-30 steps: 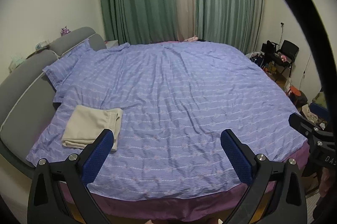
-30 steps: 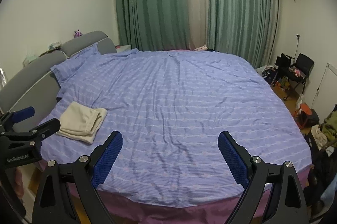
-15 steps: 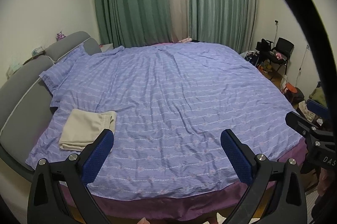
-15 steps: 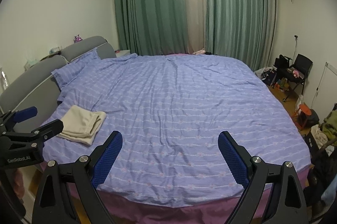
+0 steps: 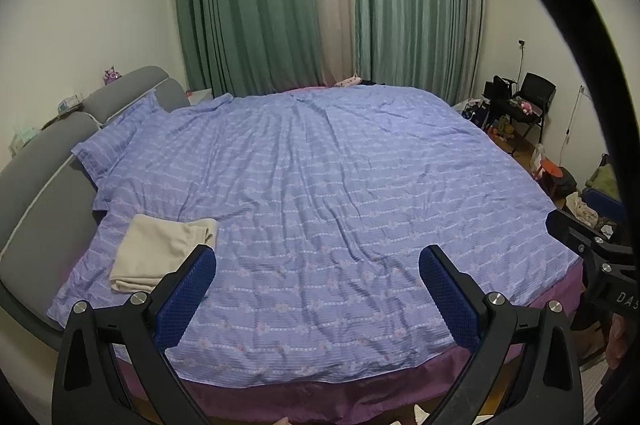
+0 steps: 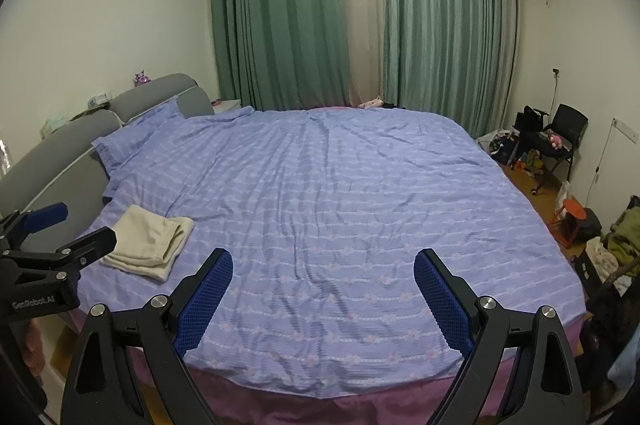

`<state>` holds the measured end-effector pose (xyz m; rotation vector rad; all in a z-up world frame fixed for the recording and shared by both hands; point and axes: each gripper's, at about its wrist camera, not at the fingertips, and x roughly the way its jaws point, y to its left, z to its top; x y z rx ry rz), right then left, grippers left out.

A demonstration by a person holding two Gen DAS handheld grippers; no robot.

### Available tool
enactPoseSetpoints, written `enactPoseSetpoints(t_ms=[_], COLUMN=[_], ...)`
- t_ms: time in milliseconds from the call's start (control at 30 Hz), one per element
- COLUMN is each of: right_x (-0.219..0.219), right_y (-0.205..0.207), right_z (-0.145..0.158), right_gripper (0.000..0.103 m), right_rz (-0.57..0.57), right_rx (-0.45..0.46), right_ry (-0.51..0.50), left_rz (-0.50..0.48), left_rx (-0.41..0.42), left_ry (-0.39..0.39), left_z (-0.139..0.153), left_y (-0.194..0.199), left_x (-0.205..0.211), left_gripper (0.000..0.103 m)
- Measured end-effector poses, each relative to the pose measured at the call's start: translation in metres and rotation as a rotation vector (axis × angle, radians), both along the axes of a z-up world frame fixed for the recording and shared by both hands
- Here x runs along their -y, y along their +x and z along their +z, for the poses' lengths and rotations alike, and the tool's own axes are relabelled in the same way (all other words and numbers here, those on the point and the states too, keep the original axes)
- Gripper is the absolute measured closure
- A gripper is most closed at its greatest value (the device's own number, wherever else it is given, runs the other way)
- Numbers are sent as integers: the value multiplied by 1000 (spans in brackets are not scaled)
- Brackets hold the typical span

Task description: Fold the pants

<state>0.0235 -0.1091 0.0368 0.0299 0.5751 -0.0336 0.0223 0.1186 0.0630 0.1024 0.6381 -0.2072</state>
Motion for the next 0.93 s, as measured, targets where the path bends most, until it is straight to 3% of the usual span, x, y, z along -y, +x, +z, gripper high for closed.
enactPoseSetpoints(t_ms=[933], right_x=[31], right_y=[16], right_z=[-6], right_gripper=[11], right_rz=[-2], right_rx=[-16], right_ry=[25], left_rz=[25], left_rx=[-4], left_ry=[27], left_z=[-1], left_y=[10], left_x=[32], left_gripper=[0])
